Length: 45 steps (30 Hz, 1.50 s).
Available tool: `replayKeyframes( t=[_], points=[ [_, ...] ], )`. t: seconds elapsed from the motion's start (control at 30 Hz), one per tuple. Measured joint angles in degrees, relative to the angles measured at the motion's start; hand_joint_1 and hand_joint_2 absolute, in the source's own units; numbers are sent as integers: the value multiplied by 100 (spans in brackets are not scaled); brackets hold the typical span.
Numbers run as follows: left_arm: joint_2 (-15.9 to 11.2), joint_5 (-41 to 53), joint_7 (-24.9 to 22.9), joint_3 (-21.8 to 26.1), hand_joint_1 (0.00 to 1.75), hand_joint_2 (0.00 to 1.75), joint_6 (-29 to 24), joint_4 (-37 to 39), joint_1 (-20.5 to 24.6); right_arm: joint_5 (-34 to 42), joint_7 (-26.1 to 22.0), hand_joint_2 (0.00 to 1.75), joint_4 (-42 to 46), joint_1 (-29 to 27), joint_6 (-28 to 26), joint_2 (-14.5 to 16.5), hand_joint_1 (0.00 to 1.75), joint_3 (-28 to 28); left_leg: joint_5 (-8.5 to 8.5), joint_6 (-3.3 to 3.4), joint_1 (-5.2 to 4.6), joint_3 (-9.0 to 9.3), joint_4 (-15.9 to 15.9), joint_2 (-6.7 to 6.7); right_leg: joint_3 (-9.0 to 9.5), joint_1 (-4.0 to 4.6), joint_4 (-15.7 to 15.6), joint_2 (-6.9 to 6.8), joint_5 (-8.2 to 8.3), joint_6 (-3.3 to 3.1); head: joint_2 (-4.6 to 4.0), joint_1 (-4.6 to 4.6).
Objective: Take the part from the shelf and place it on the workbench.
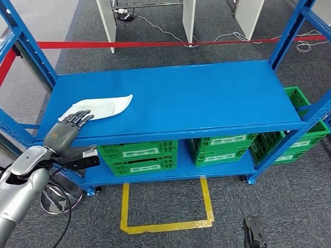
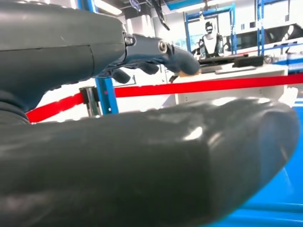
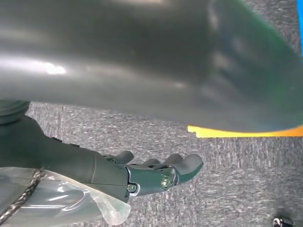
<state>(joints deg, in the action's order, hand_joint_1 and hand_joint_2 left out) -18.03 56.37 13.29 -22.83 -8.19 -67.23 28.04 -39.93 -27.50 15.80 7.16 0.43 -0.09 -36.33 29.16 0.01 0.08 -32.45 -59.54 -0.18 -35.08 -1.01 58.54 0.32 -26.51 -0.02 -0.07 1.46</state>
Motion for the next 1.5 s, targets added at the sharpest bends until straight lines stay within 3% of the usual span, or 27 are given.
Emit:
replayKeyframes(
  t=[0.03, 0.1, 0.17, 0.2, 0.23, 0.3, 0.33, 0.37, 0.5, 0.57, 0.63, 0.67, 0.7, 0.73, 0.8, 0.87, 0.97, 1.03, 1.07, 1.13, 1.2, 1.23, 1.27, 1.33, 1.37, 1.4, 1.5],
  points=[
    [-2, 0, 0, 4, 0, 0, 0, -8, 3, -1, 0, 0, 0, 0, 0, 1, 0, 0, 123, -31, 6, -105, -238, 2, 30, -9, -6, -2, -15, -33, 0, -5],
    [-6, 0, 0, 7, 0, 0, 1, -13, -10, -1, 0, 0, 0, 1, -1, 1, 0, 0, 435, -71, 15, -503, -1019, 4, 76, -8, -6, -2, -55, -77, 0, -11],
    [-10, 0, 0, 8, 0, 0, 3, -14, -42, -1, 1, 0, 0, -6, -2, 1, 0, -2, 518, -75, 18, -849, -1566, 4, 125, -5, -5, 5, -97, -90, 0, -10],
    [-12, 0, 0, 8, 0, 0, 3, -14, -52, -1, 1, 0, 0, -9, -2, 1, 0, -3, 384, -61, 18, -883, -1532, 4, 159, -2, -5, 12, -120, -89, 0, -11],
    [-14, 0, 0, 10, 0, 0, 3, -14, -56, -1, 1, 0, 0, -10, -2, 1, 0, -4, 150, -35, 15, -810, -1277, 4, 203, 2, -5, 20, -147, -84, 0, -10],
    [-23, -1, 0, 22, 0, 0, 3, -16, -53, -1, 1, 0, -1, -5, -2, 9, 0, -4, -328, 46, -5, -514, -514, 4, 288, 16, -9, 31, -204, -63, 0, -6],
    [-30, -1, 0, 31, 0, 0, 5, -18, -48, -2, 1, 0, -1, -1, -2, 17, 0, -4, -448, 82, -21, -388, -210, 4, 311, 24, -10, 36, -227, -42, 0, -4],
    [-36, -1, 0, 37, 0, 0, 8, -22, -43, -4, 2, 0, -2, 0, -2, 26, 0, -4, -477, 107, -36, -315, -34, 3, 315, 29, -12, 36, -242, -16, 0, 1],
    [-58, 1, -1, 51, 0, 0, 19, -55, -41, -7, 7, 0, -1, -6, -2, 32, 0, -12, -421, 155, -20, -234, 146, -3, 283, 29, 13, 16, -316, 109, 0, 9],
    [-62, 2, -4, 55, 0, 0, 26, -77, -44, -8, 7, 0, -1, -2, -2, 31, 0, -25, -422, 193, 11, -177, 206, 3, 61, 28, 440, 8, -536, 148, 0, 16],
    [-60, 4, -7, 56, 0, 0, 38, -85, -62, -12, 8, 0, -2, -12, -2, 29, 0, -43, -401, 220, 9, -162, 209, 4, -367, 25, 1197, 2, -814, 177, 0, 21],
    [-59, 5, -7, 56, 0, 0, 43, -86, -79, -15, 9, 0, -2, -22, -2, 27, 0, -50, -390, 225, 8, -155, 207, 3, -554, 24, 1479, 1, -866, 191, 0, 20],
    [-59, 7, -8, 56, 0, 0, 45, -86, -93, -17, 9, 0, -2, -31, -2, 27, 0, -54, -376, 224, 9, -143, 205, 3, -651, 21, 1565, 0, -807, 202, 0, 21],
    [-57, 8, -8, 56, 0, 0, 46, -86, -102, -19, 9, 0, -2, -36, -2, 27, 0, -55, -359, 216, 11, -124, 202, 1, -637, 16, 1436, -2, -642, 207, 0, 21],
    [-55, 9, -9, 56, 0, 0, 47, -86, -108, -20, 9, 0, -2, -31, -2, 26, 0, -56, -305, 178, 15, -74, 183, -1, -350, 1, 714, -13, -189, 208, 0, 21],
    [-58, 9, -11, 63, 0, 0, 49, -87, -107, -23, 11, 0, -2, -21, -2, 26, 0, -57, -255, 120, -6, -70, 133, -8, -66, -2, 131, -13, 11, 175, -1, 19],
    [-62, 15, -15, 81, 0, 0, 51, -93, -112, -28, 16, 0, -2, -26, -3, 27, 0, -57, -233, 58, -20, -83, 116, -12, 9, 12, 28, 2, -20, 70, 0, 16],
    [-68, 17, -15, 92, 0, 0, 51, -99, -110, -32, 16, 0, -2, -23, -2, 27, 0, -57, -132, 8, -8, -118, -6, -8, 34, -2, 15, 4, -26, -1, -1, 6],
    [-74, 17, -15, 96, 0, 0, 51, -102, -108, -33, 16, 0, -2, -18, -2, 27, 0, -57, -11, -22, -1, -205, -215, -6, 51, -12, 8, 3, -30, -30, -1, -1],
    [-83, 17, -15, 100, 0, 0, 53, -103, -124, -35, 16, 0, -2, -16, -2, 27, 0, -57, 324, -69, 13, -558, -957, -1, 74, -11, 7, 0, -49, -72, -1, -16],
    [-86, 17, -15, 101, 0, 0, 57, -103, -161, -39, 16, 0, -2, -20, -2, 27, 0, -59, 470, -81, 21, -875, -1542, -1, 93, -7, 8, 2, -66, -86, -1, -15],
    [-87, 17, -15, 102, 0, 0, 59, -103, -175, -40, 16, 0, -2, -22, -2, 27, 0, -60, 376, -71, 21, -900, -1539, -1, 108, -4, 8, 5, -77, -87, 0, -15],
    [-89, 17, -15, 105, 0, 0, 60, -105, -181, -42, 16, 0, -2, -21, -1, 27, 0, -61, 180, -49, 19, -817, -1308, -1, 130, -1, 8, 11, -88, -83, 0, -15],
    [-92, 17, -15, 122, 0, 0, 60, -112, -177, -43, 16, 0, -2, -17, 0, 32, 0, -61, -258, 29, 0, -485, -538, 0, 178, 9, 6, 19, -115, -63, -1, -11],
    [-95, 16, -15, 130, 0, 0, 60, -116, -173, -44, 16, 0, -2, -14, 1, 39, 0, -61, -374, 69, -18, -342, -216, 1, 188, 15, 5, 23, -126, -43, -1, -13],
    [-97, 16, -15, 136, 0, 0, 61, -121, -169, -45, 16, 0, -2, -15, 1, 46, 0, -61, -410, 96, -34, -257, -20, 2, 187, 18, 3, 22, -132, -17, -1, -12],
    [-110, 17, -15, 143, 0, 0, 65, -136, -175, -50, 15, 0, -1, -20, 0, 52, 0, -61, -381, 140, -38, -198, 138, 2, 182, 17, -31, 8, -140, 86, -1, -8]
  ],
)
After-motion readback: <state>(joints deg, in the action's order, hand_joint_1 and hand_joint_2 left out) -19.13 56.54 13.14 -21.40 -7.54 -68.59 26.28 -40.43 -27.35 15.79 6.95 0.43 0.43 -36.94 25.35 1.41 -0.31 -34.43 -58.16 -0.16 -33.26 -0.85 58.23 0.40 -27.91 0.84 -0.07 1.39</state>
